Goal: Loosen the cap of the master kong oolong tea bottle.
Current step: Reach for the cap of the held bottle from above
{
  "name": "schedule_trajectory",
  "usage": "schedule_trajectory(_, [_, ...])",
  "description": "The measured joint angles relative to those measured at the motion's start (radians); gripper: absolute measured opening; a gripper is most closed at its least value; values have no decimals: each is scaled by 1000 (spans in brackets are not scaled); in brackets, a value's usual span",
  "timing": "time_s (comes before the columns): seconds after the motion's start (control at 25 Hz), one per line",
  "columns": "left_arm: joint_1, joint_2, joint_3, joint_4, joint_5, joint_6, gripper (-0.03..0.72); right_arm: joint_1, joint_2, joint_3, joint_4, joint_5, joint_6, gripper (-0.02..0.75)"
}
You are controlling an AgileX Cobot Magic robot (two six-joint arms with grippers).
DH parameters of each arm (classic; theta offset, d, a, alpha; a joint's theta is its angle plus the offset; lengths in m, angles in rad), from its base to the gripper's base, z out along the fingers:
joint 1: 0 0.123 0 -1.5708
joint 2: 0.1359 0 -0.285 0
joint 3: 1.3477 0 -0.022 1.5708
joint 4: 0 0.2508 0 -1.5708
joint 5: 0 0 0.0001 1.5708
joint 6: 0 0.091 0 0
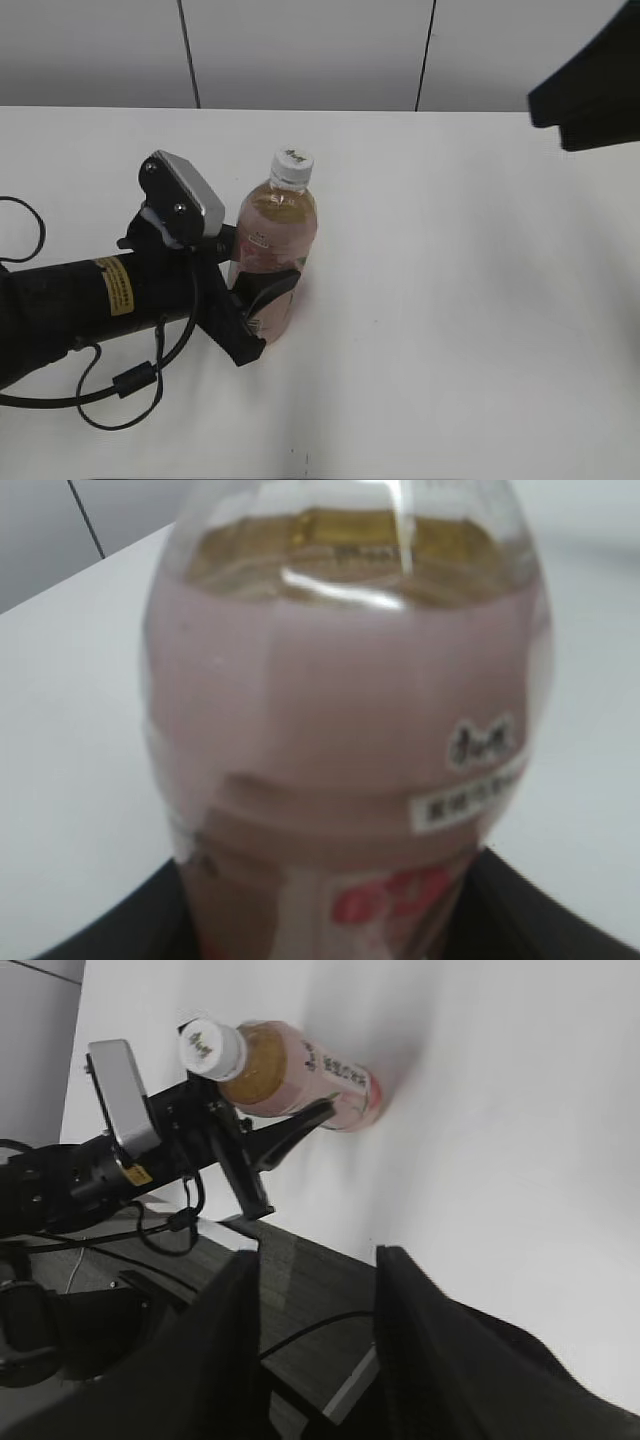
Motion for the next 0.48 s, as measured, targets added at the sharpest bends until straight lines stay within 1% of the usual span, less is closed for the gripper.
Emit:
schedule_trajectory(0.12, [0, 0, 0, 0, 2, 7, 363, 135, 70, -46, -23, -54, 83, 294])
schedule_trajectory(0.24, [0, -3, 0, 0, 8, 23, 363, 239, 167, -106, -64, -72, 150, 294])
schedule_trajectory(0.36, [0, -10, 0, -1, 19, 35, 363, 305, 254, -179, -81, -76, 204, 294])
schedule_trajectory(0.48, [0, -26, -9, -1, 65, 37, 363, 335, 322, -249, -82, -76, 256, 321])
